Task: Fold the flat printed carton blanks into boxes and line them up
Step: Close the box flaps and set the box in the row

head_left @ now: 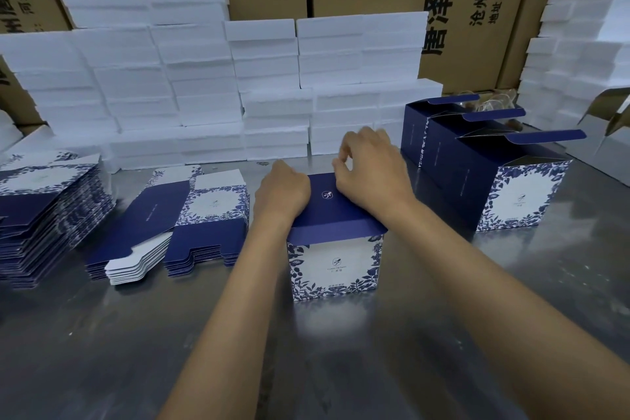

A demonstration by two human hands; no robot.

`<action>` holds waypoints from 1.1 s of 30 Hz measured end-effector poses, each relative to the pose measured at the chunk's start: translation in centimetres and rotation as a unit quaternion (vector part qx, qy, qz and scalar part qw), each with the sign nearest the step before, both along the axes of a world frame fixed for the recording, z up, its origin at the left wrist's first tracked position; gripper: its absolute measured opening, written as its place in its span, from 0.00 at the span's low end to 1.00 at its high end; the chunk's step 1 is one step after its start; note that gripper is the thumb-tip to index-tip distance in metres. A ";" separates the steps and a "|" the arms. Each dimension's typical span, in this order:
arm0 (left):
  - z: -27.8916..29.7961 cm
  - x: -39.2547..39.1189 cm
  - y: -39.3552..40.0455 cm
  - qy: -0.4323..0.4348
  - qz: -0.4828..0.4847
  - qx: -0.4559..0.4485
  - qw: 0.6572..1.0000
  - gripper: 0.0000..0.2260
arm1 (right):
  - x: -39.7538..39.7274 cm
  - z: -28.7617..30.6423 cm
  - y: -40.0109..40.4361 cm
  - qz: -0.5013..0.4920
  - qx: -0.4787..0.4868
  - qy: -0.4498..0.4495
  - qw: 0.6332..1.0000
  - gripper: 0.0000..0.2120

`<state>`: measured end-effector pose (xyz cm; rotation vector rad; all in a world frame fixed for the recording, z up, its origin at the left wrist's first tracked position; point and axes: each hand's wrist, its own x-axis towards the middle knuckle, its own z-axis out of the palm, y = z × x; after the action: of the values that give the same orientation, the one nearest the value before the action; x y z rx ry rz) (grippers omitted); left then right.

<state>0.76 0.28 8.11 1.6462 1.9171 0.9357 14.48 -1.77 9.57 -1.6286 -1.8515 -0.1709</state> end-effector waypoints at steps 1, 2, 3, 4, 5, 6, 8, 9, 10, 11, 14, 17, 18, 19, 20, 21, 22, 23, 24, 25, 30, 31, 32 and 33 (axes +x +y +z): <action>0.1 0.1 0.2 0.015 -0.006 -0.001 1.000 0.16 | 0.0 0.1 -0.3 0.043 0.026 -0.018 0.999 0.05; 0.2 0.2 0.5 0.032 -0.011 -0.001 0.999 0.15 | -0.1 0.0 -0.6 0.083 0.026 -0.025 0.996 0.05; 0.4 0.3 0.8 0.051 -0.014 0.001 0.999 0.14 | -0.1 -0.2 -1.0 0.113 0.018 -0.025 0.993 0.06; 0.7 0.5 1.2 0.073 -0.016 0.005 0.997 0.14 | 0.0 -0.6 -1.3 0.131 0.011 -0.020 0.991 0.08; 0.9 0.6 1.5 0.098 -0.014 0.013 0.995 0.13 | 0.1 -1.0 -1.5 0.140 0.009 -0.017 0.990 0.09; 1.2 0.7 1.8 0.125 -0.010 0.028 0.992 0.13 | 0.4 -1.5 -1.7 0.144 0.005 -0.014 0.989 0.10; 1.7 0.8 2.2 0.154 0.004 0.089 0.984 0.12 | 1.0 -2.5 -2.1 0.155 -0.030 0.046 0.986 0.11; 1.8 0.7 2.1 0.142 0.006 0.131 0.981 0.11 | 1.3 -2.7 -2.5 0.166 -0.055 0.108 0.979 0.12; 1.8 0.6 2.0 0.108 -0.003 0.169 0.980 0.10 | 1.6 -2.9 -2.8 0.179 -0.080 0.169 0.966 0.13; 1.7 0.4 1.6 0.056 -0.022 0.193 0.979 0.08 | 1.9 -3.0 -3.1 0.189 -0.103 0.211 0.954 0.15; 0.3 -0.2 -0.5 -0.082 -0.113 0.188 0.972 0.01 | 2.6 -2.9 -3.5 0.206 -0.155 0.230 0.938 0.19; -1.6 -1.8 -2.3 -0.198 -0.189 0.127 0.953 0.06 | 2.9 -2.6 -3.6 0.226 -0.180 0.278 0.916 0.17; -2.1 -2.3 -2.9 -0.238 -0.212 0.102 0.942 0.08 | 2.9 -2.7 -3.7 0.237 -0.179 0.302 0.906 0.16; -2.5 -2.7 -3.3 -0.272 -0.237 0.084 0.929 0.10 | 2.9 -2.9 -3.8 0.248 -0.177 0.323 0.896 0.15; -3.0 -3.0 -3.5 -0.295 -0.258 0.077 0.917 0.11 | 2.8 -3.1 -3.9 0.259 -0.171 0.343 0.887 0.14; -3.4 -3.1 -3.7 -0.313 -0.273 0.079 0.906 0.12 | 2.7 -3.3 -3.9 0.265 -0.163 0.361 0.879 0.14; -3.7 -3.1 -3.8 -0.320 -0.279 0.089 0.901 0.13 | 2.6 -3.6 -3.9 0.265 -0.153 0.378 0.874 0.13; -3.9 -2.9 -3.8 -0.320 -0.276 0.102 0.901 0.12 | 2.4 -3.9 -3.8 0.261 -0.141 0.393 0.871 0.12; -4.1 -2.7 -3.8 -0.318 -0.271 0.118 0.901 0.12 | 2.2 -4.1 -3.7 0.253 -0.127 0.403 0.870 0.11; -4.2 -2.5 -3.8 -0.321 -0.265 0.131 0.900 0.11 | 1.9 -4.3 -3.6 0.244 -0.114 0.409 0.872 0.10; -4.1 -3.2 -3.6 -0.363 -0.284 0.098 0.882 0.09 | 2.8 -4.1 -3.2 0.259 -0.138 0.406 0.865 0.11; -4.1 -3.6 -3.5 -0.375 -0.300 0.081 0.873 0.08 | 3.4 -4.0 -3.1 0.271 -0.157 0.402 0.860 0.12; -4.1 -3.9 -3.5 -0.386 -0.311 0.069 0.866 0.07 | 3.8 -4.0 -3.1 0.277 -0.169 0.400 0.857 0.13; -4.1 -4.1 -3.5 -0.393 -0.314 0.067 0.862 0.07 | 3.9 -4.0 -3.2 0.277 -0.171 0.402 0.856 0.13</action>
<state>-3.38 -3.24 3.97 1.4627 0.7181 1.1993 18.36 -4.98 5.61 -1.0239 -1.6053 0.9924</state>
